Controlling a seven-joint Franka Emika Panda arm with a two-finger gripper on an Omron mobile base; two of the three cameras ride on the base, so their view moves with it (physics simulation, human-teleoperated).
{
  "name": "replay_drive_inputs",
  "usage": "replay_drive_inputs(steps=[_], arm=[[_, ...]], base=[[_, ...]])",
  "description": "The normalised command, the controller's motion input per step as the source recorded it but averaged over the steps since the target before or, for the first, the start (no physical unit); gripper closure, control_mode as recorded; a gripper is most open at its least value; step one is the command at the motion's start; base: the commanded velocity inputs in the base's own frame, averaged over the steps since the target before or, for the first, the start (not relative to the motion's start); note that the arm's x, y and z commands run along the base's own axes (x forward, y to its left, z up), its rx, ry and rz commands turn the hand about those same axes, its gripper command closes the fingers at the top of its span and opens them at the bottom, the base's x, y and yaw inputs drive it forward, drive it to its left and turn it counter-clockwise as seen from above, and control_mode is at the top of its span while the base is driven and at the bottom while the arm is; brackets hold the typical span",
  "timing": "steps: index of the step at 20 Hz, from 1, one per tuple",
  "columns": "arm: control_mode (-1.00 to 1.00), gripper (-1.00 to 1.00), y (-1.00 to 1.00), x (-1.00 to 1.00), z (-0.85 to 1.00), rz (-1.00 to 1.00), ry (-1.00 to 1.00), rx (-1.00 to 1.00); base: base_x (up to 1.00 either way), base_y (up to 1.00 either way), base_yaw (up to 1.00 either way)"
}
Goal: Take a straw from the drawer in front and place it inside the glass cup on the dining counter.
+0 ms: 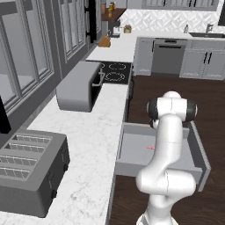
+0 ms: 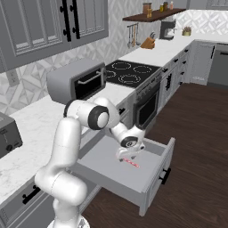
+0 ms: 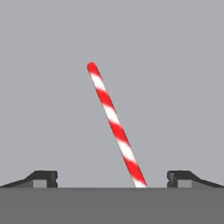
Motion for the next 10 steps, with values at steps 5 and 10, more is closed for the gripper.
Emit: replay_drive_inputs(steps=[5,10], arm=[[-1.00,-1.00,0.00,0.02,-0.23,0.03,-0.18,-0.08],[-1.00,-1.00,0.06,0.09,-0.29,0.00,-0.08,-0.08]], base=[[0.00,0.00,0.00],[0.00,0.00,0.00]])
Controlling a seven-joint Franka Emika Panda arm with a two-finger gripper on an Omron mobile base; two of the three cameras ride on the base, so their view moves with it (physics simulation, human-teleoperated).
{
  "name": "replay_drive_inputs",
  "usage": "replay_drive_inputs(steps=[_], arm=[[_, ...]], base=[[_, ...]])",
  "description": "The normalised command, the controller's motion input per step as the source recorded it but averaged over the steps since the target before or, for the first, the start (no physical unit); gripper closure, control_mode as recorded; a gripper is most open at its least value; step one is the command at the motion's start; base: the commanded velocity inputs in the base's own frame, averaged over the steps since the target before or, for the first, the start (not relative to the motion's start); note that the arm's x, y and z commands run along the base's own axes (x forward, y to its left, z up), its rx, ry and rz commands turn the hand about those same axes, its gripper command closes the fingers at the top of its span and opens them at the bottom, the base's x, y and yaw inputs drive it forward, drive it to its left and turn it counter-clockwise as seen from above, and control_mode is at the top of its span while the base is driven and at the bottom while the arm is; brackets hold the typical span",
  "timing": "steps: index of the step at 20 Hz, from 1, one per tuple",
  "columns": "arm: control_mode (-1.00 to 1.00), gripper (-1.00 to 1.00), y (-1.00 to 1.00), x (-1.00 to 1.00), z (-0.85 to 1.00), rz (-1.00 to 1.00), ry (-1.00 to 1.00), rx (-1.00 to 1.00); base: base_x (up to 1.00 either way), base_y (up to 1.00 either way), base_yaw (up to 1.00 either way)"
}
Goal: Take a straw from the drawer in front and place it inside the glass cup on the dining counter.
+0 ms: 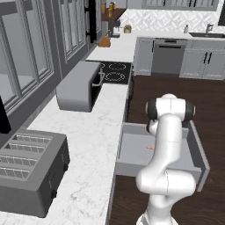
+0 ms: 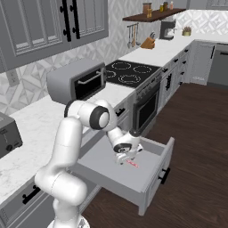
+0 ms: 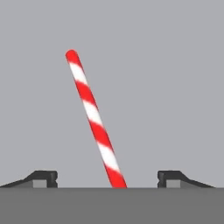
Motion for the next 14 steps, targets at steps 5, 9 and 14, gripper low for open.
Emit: replay_drive_inputs(steps=[5,9,14], arm=[[-1.00,-1.00,0.10,0.05,-0.29,0.00,-0.02,-0.07],[-1.00,-1.00,0.07,0.01,-0.34,0.00,0.00,-0.04],[-1.00,1.00,0.13,0.00,-0.46,0.00,0.00,-0.06]], base=[[0.00,0.00,0.00],[0.00,0.00,0.00],[0.00,0.00,0.00]])
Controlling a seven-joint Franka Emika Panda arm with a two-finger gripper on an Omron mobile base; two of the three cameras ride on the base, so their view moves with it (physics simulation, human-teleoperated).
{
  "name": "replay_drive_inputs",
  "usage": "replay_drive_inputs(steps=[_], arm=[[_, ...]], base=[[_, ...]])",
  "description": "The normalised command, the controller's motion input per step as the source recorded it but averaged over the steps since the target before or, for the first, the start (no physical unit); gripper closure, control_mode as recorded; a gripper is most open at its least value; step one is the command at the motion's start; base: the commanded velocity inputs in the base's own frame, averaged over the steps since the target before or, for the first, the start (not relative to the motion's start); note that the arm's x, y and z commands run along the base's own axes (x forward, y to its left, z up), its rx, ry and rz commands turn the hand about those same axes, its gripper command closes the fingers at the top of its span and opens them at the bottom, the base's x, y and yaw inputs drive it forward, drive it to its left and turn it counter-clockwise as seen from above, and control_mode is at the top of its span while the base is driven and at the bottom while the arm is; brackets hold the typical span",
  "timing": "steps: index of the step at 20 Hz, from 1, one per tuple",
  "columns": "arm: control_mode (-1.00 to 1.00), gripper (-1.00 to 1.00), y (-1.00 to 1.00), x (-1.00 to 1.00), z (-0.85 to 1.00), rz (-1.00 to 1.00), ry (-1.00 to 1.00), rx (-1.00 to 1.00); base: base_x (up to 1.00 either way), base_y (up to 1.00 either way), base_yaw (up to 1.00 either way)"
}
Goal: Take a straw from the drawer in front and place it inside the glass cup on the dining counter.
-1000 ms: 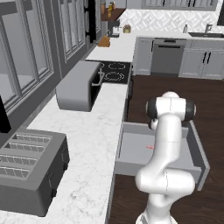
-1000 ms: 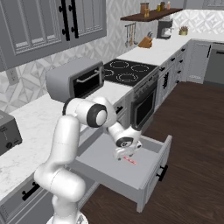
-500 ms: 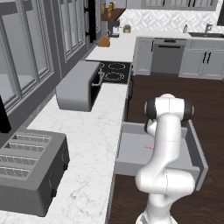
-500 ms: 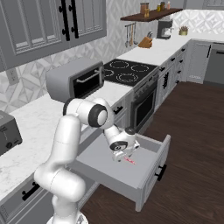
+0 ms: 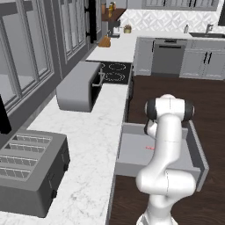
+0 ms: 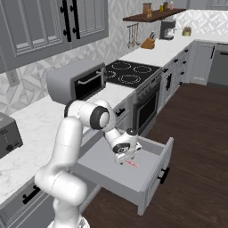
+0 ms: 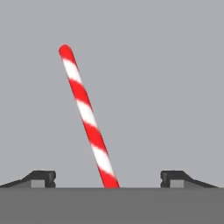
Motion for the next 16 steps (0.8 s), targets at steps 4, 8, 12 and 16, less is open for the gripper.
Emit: replay_drive_inputs(steps=[4,8,12,16], arm=[[-1.00,1.00,0.01,0.00,-0.39,0.00,0.00,0.00],[-1.00,1.00,0.00,0.00,-0.23,0.00,-0.17,0.00],[-1.00,1.00,0.00,0.00,-0.13,0.00,-0.19,0.00],[-1.00,1.00,0.00,0.00,-0.10,0.00,-0.11,0.00]], base=[[0.00,0.00,0.00],[0.00,0.00,0.00],[0.00,0.00,0.00],[0.00,0.00,0.00]])
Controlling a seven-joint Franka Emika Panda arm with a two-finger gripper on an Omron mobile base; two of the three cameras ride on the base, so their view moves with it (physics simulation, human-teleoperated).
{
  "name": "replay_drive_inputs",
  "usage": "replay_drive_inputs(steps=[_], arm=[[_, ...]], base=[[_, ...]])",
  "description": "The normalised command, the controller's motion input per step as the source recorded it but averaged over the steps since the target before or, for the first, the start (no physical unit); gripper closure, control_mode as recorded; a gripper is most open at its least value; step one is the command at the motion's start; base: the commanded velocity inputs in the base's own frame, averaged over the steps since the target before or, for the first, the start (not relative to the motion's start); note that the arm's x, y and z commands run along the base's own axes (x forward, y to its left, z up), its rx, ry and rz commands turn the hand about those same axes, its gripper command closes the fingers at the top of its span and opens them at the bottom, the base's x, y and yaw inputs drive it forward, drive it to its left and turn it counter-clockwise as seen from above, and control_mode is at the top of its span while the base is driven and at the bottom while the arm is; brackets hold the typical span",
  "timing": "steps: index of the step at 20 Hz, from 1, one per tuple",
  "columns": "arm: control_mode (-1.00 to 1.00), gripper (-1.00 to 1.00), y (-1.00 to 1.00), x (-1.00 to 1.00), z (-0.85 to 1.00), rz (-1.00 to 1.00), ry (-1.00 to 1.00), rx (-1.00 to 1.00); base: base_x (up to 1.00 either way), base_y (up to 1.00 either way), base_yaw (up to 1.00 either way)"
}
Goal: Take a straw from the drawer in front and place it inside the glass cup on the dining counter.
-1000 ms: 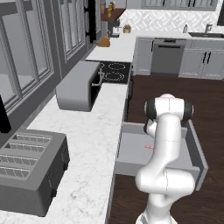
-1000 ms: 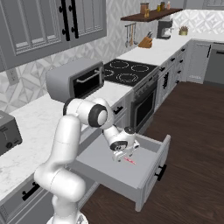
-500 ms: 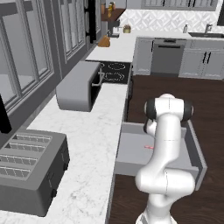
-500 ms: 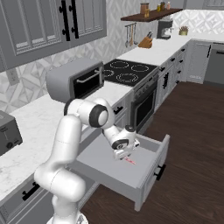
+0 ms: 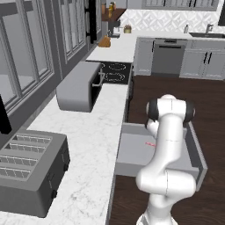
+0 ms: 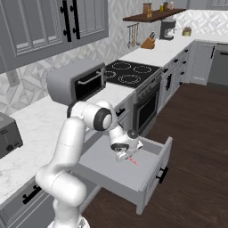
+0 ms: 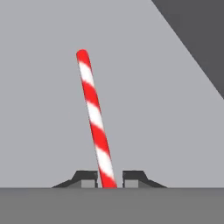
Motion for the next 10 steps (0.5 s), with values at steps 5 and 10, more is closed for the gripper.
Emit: replay_drive_inputs(steps=[5,10], arm=[[-1.00,1.00,0.00,-0.25,0.47,0.00,-0.03,-0.01],[-1.00,1.00,0.00,-0.43,1.00,0.00,0.00,-0.14]], base=[[0.00,0.00,0.00],[0.00,0.00,0.00]])
